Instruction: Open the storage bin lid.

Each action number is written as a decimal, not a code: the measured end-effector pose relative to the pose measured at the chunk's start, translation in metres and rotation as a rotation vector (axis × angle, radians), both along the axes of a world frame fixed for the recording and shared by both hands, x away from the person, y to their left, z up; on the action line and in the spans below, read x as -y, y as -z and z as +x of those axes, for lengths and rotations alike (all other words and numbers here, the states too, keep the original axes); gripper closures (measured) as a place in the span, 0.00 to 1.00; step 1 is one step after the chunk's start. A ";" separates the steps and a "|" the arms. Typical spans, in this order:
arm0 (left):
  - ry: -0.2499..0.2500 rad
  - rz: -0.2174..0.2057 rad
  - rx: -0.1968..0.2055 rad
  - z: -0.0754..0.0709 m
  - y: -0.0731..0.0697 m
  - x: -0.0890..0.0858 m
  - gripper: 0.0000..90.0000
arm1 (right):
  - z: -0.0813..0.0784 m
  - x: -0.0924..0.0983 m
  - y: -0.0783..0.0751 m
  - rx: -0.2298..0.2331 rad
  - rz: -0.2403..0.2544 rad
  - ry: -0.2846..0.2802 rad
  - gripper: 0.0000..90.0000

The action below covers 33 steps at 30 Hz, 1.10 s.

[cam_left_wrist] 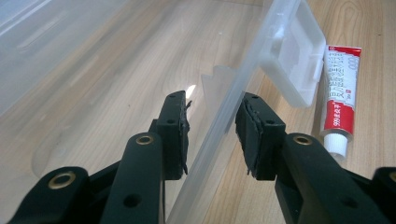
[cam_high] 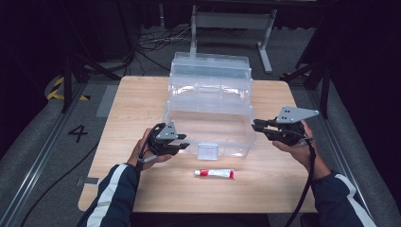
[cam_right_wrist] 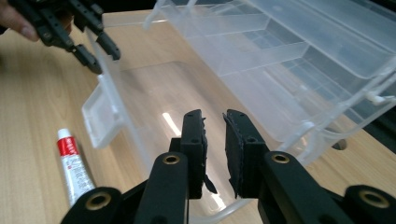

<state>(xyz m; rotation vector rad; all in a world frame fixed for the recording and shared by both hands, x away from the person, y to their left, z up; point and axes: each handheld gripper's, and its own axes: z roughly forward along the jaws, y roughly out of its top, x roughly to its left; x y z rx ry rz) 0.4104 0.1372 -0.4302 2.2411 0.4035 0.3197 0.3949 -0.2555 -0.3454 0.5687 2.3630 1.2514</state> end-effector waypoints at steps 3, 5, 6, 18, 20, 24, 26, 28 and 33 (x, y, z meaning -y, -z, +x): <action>0.000 0.000 0.000 0.000 0.000 0.000 0.71 | -0.006 -0.008 0.006 -0.021 -0.008 -0.036 0.85; 0.001 0.000 0.001 0.000 0.000 0.000 0.71 | -0.009 -0.013 0.008 -0.025 -0.014 -0.049 0.85; 0.001 0.000 0.001 0.000 0.000 0.000 0.71 | -0.010 -0.015 0.010 -0.032 -0.011 -0.059 0.85; 0.000 0.000 0.007 0.000 0.000 0.000 0.71 | -0.032 -0.048 0.022 -0.055 -0.073 -0.183 0.79; 0.000 0.000 0.007 0.000 0.000 0.000 0.71 | -0.034 -0.052 0.024 -0.063 -0.079 -0.197 0.79; 0.000 0.000 0.007 -0.001 0.000 0.000 0.71 | -0.039 -0.060 0.028 -0.075 -0.094 -0.226 0.79; 0.000 0.000 0.007 -0.001 0.000 0.000 0.71 | -0.040 -0.064 0.031 -0.086 -0.103 -0.234 0.78; 0.000 0.000 0.007 -0.001 0.000 0.000 0.71 | -0.042 -0.069 0.035 -0.099 -0.111 -0.251 0.77; 0.001 0.000 0.008 0.000 0.000 0.000 0.71 | -0.045 -0.082 0.048 -0.127 -0.154 -0.292 0.74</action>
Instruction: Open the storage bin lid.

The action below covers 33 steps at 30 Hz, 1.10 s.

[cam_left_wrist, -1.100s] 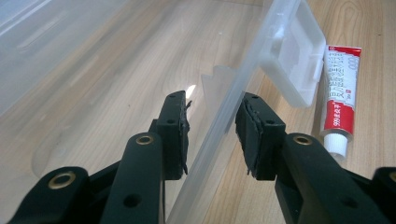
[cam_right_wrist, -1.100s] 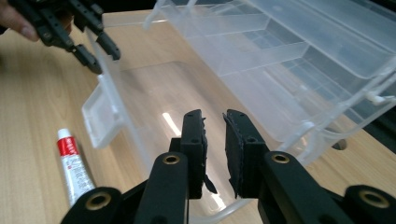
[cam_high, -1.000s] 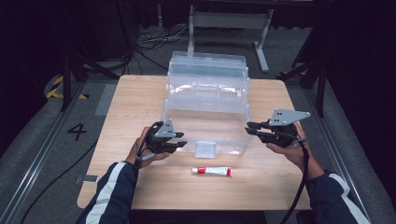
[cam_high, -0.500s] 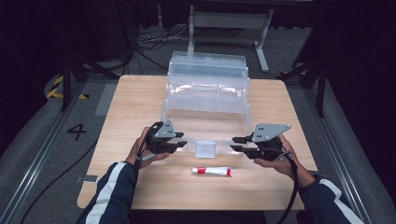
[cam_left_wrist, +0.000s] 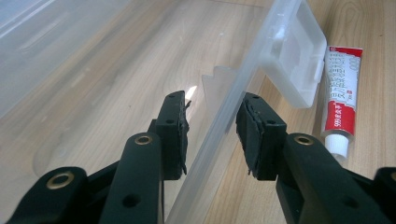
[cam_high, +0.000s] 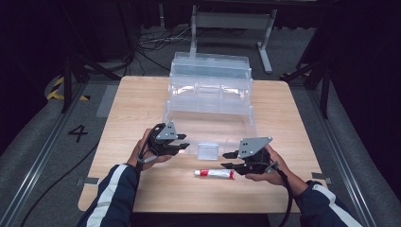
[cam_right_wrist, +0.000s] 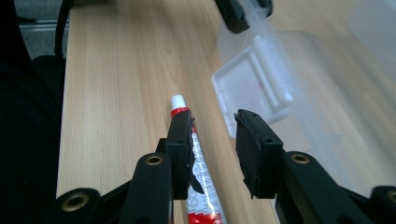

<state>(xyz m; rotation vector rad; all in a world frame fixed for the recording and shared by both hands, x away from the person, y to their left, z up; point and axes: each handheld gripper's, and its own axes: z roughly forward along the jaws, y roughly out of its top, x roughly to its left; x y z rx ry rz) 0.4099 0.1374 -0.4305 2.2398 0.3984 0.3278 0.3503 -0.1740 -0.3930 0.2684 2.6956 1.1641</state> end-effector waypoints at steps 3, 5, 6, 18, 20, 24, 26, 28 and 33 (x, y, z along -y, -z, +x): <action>0.002 0.001 0.001 0.000 0.000 0.000 0.71 | 0.000 -0.005 0.007 -0.008 -0.029 -0.014 0.73; 0.001 0.000 0.001 0.000 0.000 0.000 0.71 | 0.001 -0.010 0.012 -0.016 -0.051 -0.018 0.73; 0.002 0.001 0.002 0.000 0.000 0.000 0.71 | 0.001 -0.012 0.015 -0.020 -0.065 -0.024 0.72; 0.002 0.000 0.003 0.000 0.000 0.000 0.71 | 0.013 -0.028 0.048 -0.084 -0.176 -0.029 0.66; 0.002 0.000 0.003 0.000 0.000 0.000 0.71 | 0.013 -0.028 0.050 -0.087 -0.185 -0.026 0.66; 0.002 0.000 0.006 0.000 0.000 0.000 0.71 | 0.016 -0.030 0.057 -0.104 -0.216 -0.027 0.63; 0.001 -0.001 0.006 0.000 0.000 0.000 0.71 | 0.017 -0.031 0.059 -0.114 -0.223 -0.020 0.62; 0.001 -0.001 0.007 0.000 0.000 0.000 0.70 | 0.018 -0.032 0.062 -0.117 -0.233 -0.016 0.61; 0.001 -0.001 0.007 0.000 0.000 0.000 0.70 | 0.020 -0.036 0.067 -0.133 -0.256 -0.022 0.61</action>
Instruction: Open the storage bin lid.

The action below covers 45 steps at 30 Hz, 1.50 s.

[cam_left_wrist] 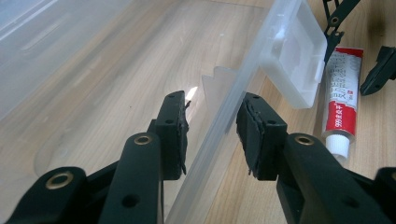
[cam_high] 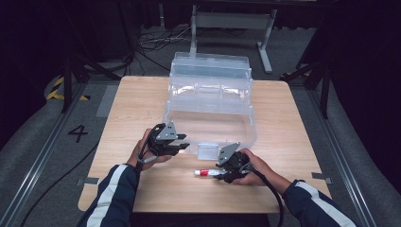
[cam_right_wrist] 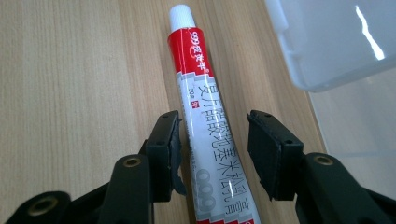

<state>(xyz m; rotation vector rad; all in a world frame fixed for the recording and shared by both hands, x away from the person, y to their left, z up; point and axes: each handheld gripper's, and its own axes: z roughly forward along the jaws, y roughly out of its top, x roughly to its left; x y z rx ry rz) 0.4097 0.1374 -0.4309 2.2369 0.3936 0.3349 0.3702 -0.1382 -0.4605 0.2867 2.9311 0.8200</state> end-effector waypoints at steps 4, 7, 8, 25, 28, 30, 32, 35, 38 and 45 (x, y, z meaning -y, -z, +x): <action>0.000 0.000 0.000 0.000 0.000 0.000 0.70 | 0.002 -0.002 0.002 -0.006 -0.012 0.001 0.61; 0.000 0.000 0.000 0.000 0.000 0.000 0.70 | 0.004 -0.004 0.003 -0.015 -0.010 0.006 0.60; 0.000 0.000 0.000 0.000 0.000 0.000 0.70 | 0.004 -0.004 0.003 -0.021 -0.008 0.006 0.61; -0.011 -0.005 0.003 -0.001 0.000 0.000 0.69 | 0.005 -0.021 -0.002 -0.069 -0.099 -0.050 0.74; -0.011 -0.005 0.000 -0.001 0.000 0.001 0.69 | 0.005 -0.023 -0.003 -0.072 -0.110 -0.047 0.77; -0.012 -0.004 -0.003 -0.001 0.000 0.001 0.69 | 0.005 -0.025 -0.004 -0.071 -0.114 -0.061 0.78; -0.013 -0.005 -0.008 0.000 0.000 0.001 0.69 | 0.005 -0.025 -0.004 -0.066 -0.118 -0.064 0.78; -0.013 -0.001 -0.014 0.000 -0.001 0.001 0.69 | 0.005 -0.025 -0.004 -0.071 -0.114 -0.067 0.78; -0.006 0.009 -0.016 0.000 -0.001 0.001 0.70 | 0.005 -0.024 -0.004 -0.078 -0.123 -0.068 0.78; -0.020 0.050 0.003 -0.005 -0.007 0.005 0.72 | 0.003 -0.020 -0.006 -0.057 -0.110 -0.078 0.78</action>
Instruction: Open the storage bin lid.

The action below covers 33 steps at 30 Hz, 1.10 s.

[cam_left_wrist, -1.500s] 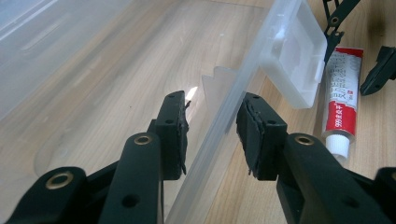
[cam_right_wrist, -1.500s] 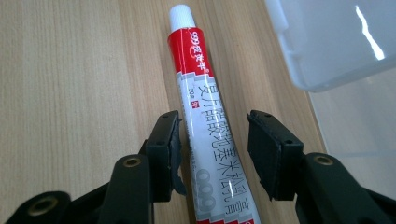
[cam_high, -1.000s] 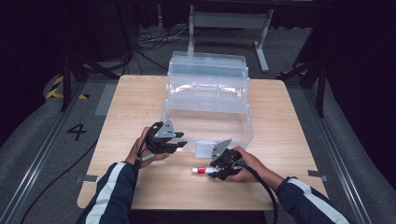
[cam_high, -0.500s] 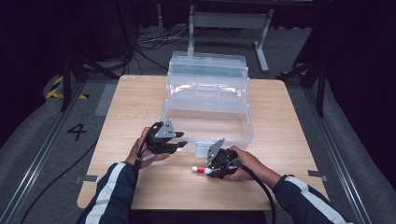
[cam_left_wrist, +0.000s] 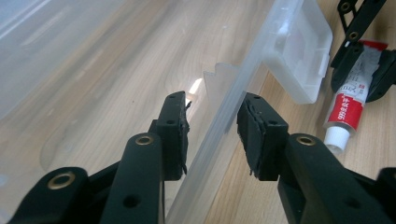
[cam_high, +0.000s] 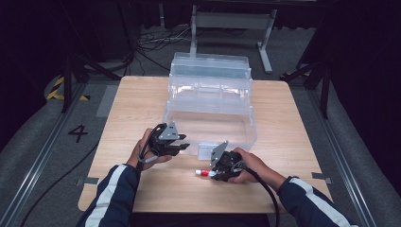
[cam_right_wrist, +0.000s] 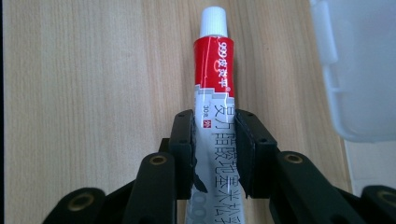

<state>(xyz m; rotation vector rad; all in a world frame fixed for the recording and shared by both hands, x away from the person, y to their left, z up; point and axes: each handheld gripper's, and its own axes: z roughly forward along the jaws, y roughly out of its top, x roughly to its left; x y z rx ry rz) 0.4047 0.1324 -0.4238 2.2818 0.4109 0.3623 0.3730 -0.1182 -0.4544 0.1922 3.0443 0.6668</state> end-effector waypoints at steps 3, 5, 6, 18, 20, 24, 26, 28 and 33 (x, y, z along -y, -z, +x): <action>0.013 0.016 0.017 -0.003 -0.003 0.003 0.69 | 0.001 0.003 -0.003 0.004 0.008 0.000 0.78; 0.013 0.021 0.020 -0.005 -0.004 0.004 0.67 | 0.001 0.004 -0.003 0.001 0.009 0.008 0.78; 0.012 0.024 0.020 -0.005 -0.004 0.004 0.67 | 0.001 0.004 -0.003 -0.003 0.011 0.004 0.78; -0.051 -0.005 0.092 -0.020 -0.026 -0.014 0.54 | 0.003 0.016 -0.009 0.019 0.029 0.007 0.78; -0.073 -0.003 0.091 -0.021 -0.025 -0.017 0.51 | 0.003 0.018 -0.010 0.013 0.027 0.008 0.78; -0.080 0.005 0.097 -0.024 -0.025 -0.020 0.46 | 0.004 0.020 -0.012 0.027 0.032 0.001 0.78; -0.090 0.014 0.102 -0.026 -0.025 -0.021 0.41 | 0.005 0.022 -0.013 0.029 0.036 0.006 0.78; -0.096 0.015 0.104 -0.029 -0.026 -0.022 0.40 | 0.005 0.024 -0.015 0.029 0.039 0.017 0.78; -0.122 0.041 0.102 -0.037 -0.022 -0.029 0.37 | 0.006 0.028 -0.016 0.038 0.030 0.016 0.78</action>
